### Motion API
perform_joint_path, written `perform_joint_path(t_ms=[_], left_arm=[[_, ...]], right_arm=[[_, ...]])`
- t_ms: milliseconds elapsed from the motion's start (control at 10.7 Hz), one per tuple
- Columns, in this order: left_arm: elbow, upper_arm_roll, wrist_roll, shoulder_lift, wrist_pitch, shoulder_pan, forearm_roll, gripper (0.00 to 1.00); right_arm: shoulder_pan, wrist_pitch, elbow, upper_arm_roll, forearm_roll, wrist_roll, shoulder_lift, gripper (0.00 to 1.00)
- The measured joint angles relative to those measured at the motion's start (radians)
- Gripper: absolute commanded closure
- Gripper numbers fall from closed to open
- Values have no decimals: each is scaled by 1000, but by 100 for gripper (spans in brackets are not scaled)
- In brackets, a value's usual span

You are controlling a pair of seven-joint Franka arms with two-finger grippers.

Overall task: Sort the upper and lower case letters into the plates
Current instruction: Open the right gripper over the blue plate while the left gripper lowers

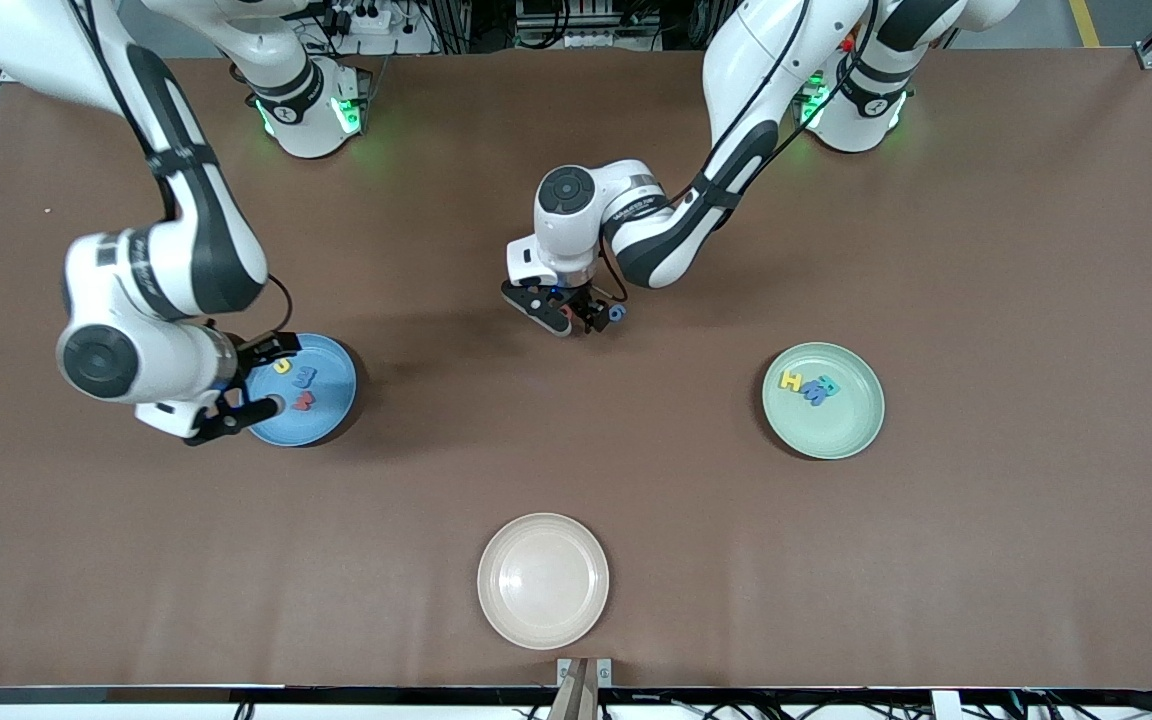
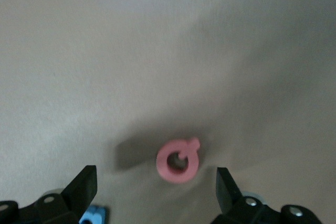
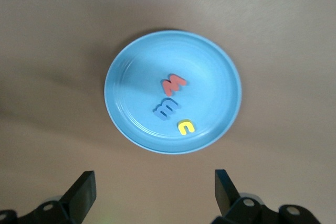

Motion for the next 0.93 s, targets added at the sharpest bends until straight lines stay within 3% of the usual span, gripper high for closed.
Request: perform_joint_path(t_ms=[373, 560, 746, 933], left_arm=[[0, -2, 56, 2, -20, 0, -1, 3], [1, -2, 56, 12, -21, -1, -5, 15], [9, -3, 56, 36, -20, -1, -22, 33], [20, -3, 56, 39, -21, -1, -57, 38]], right_arm=[[-57, -13, 11, -27, 1, 0, -194, 0], [-87, -33, 13, -34, 23, 0, -252, 0], [-90, -47, 35, -35, 31, 1, -279, 0], [-91, -61, 60, -36, 44, 46, -280, 0]])
